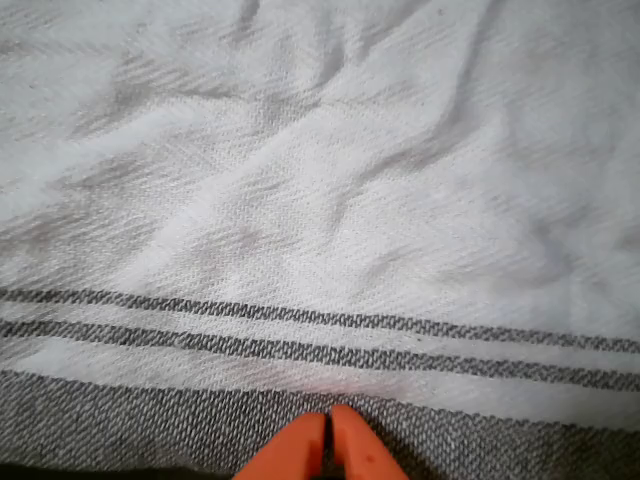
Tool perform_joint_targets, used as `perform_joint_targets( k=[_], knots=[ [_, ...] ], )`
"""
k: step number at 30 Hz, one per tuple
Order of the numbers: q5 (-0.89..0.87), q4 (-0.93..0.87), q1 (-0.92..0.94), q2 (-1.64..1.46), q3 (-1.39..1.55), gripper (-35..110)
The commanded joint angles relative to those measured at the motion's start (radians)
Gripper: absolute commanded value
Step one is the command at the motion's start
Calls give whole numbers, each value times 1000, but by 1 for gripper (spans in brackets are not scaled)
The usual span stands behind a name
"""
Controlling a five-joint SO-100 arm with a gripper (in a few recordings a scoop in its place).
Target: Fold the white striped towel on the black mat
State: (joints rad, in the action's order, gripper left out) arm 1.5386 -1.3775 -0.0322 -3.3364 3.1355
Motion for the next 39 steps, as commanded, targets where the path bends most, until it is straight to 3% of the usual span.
perform_joint_targets(
  k=[1,15,27,39],
  knots=[
    [11,-12,-3,-23,21,1],
    [-28,-8,0,-23,21,0],
    [40,-8,25,-15,15,0],
    [-17,-57,-100,405,-453,0]
  ],
)
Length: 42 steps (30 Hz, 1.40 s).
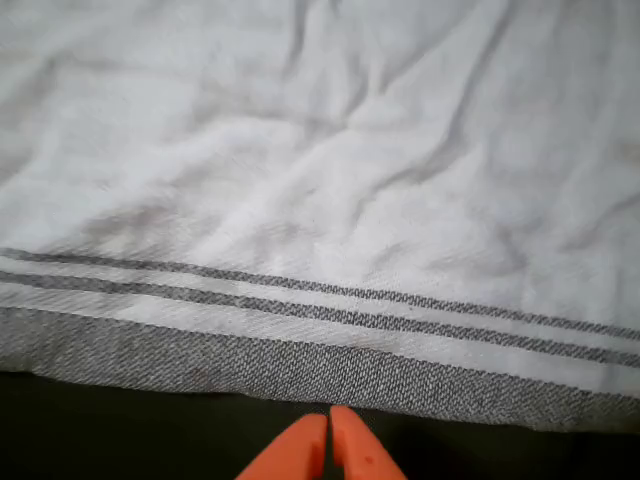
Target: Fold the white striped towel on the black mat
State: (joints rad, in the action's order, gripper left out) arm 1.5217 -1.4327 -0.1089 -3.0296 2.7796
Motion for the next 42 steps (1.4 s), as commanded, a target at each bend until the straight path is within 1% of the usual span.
perform_joint_targets(
  k=[1,8,13,23,27,31,37,42],
  knots=[
    [0,5,-37,144,-140,0],
    [-114,8,-216,557,-517,0],
    [-282,-2,-345,879,-824,0],
    [-526,-2,-548,1371,-1178,5],
    [-575,11,-589,1555,-1341,7],
    [-578,6,-598,1717,-1486,12],
    [-571,2,-580,1914,-1649,17],
    [-566,3,-558,2069,-1778,19]
  ],
)
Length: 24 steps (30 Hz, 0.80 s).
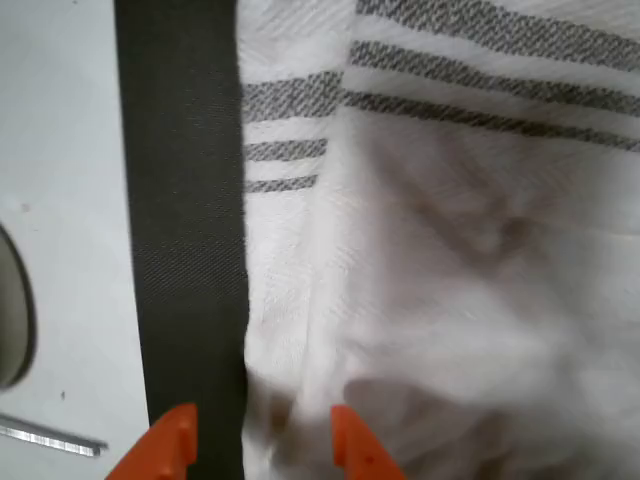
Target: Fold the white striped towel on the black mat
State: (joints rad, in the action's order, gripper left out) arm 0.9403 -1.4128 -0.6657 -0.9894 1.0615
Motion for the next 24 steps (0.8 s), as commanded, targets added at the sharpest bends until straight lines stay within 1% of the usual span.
perform_joint_targets(
  k=[1,9,19,24],
  knots=[
    [15,-15,2,54,-83,19],
    [11,-69,23,206,-261,18],
    [52,-87,29,239,-272,6],
    [83,-129,26,184,-278,0]
  ],
)
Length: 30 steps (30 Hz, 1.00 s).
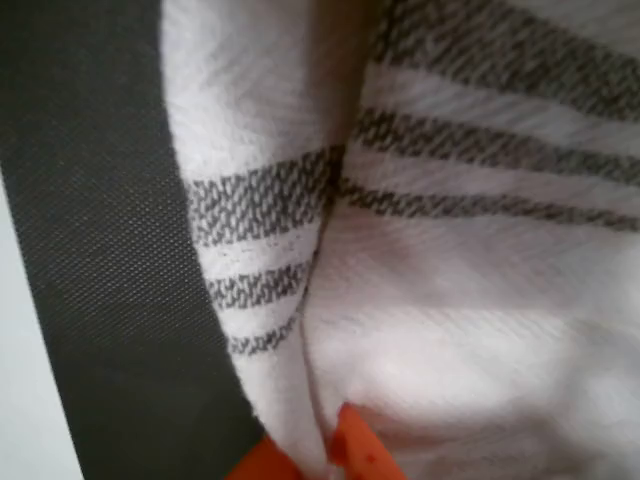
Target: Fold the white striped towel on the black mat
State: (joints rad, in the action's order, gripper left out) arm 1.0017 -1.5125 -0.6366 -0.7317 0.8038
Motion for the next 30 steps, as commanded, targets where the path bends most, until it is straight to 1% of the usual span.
perform_joint_targets(
  k=[1,10,16,22,30],
  knots=[
    [25,-35,-3,-89,-23,0],
    [77,-98,5,-287,-20,0],
    [146,-207,64,-446,-67,0],
    [212,-247,207,-611,-34,0],
    [368,-255,499,-821,160,0]
  ],
)
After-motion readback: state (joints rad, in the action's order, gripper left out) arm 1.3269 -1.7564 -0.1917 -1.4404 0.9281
